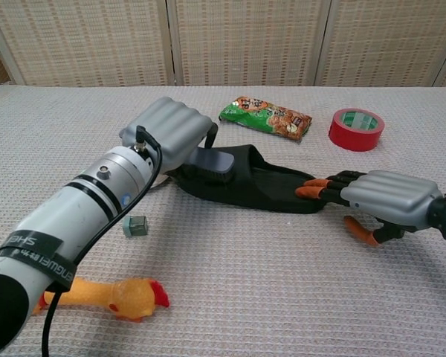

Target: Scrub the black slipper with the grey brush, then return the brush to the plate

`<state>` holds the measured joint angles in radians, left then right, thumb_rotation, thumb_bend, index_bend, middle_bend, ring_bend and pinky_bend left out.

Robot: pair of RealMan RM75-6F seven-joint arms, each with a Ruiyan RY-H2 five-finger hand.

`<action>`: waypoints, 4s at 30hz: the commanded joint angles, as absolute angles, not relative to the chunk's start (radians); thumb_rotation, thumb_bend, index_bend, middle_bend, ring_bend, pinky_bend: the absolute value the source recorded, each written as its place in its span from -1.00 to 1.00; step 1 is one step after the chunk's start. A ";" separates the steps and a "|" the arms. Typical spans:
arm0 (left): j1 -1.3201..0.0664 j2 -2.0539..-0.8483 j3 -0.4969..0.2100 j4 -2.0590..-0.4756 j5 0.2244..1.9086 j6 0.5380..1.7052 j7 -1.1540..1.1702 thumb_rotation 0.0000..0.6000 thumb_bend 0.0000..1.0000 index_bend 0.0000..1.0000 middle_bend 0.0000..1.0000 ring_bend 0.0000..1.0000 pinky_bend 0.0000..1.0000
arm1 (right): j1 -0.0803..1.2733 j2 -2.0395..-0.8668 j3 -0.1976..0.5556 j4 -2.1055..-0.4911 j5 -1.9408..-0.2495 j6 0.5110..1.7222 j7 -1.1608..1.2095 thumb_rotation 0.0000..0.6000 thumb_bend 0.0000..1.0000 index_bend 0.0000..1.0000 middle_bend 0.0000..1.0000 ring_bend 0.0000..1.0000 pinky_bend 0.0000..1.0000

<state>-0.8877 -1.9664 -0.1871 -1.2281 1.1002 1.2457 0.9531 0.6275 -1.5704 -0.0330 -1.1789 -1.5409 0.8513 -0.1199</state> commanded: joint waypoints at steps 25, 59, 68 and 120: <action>-0.864 -2.021 -0.169 -1.118 1.276 1.247 0.828 1.00 -0.19 -0.03 0.14 0.42 1.00 | 0.636 -1.555 -0.047 -1.176 -1.531 0.845 -0.067 1.00 0.46 -0.87 -1.00 -1.00 -1.00; -0.850 -2.042 -0.208 -1.055 1.302 1.176 0.714 1.00 -0.22 -0.32 -0.22 0.39 1.00 | 0.636 -1.514 -0.063 -1.210 -1.537 0.857 -0.065 1.00 0.46 -0.87 -1.00 -1.00 -1.00; -0.855 -1.997 -0.229 -1.030 1.304 1.140 0.642 1.00 -0.26 -0.33 -0.23 0.39 1.00 | 0.632 -1.504 -0.066 -1.211 -1.543 0.867 -0.071 1.00 0.46 -0.81 -1.00 -1.00 -1.00; -0.768 -1.865 -0.182 -0.965 1.126 1.071 1.062 1.00 -0.26 -0.48 -0.35 0.39 1.00 | 0.494 -1.097 0.015 -1.610 -1.610 1.245 0.130 1.00 0.46 -1.00 -1.00 -1.00 -1.00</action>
<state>-0.7634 -1.8555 -0.1736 -0.9685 1.1466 1.0808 1.0393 0.4975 -1.1026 0.0141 -1.6026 -1.6124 1.2482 0.1351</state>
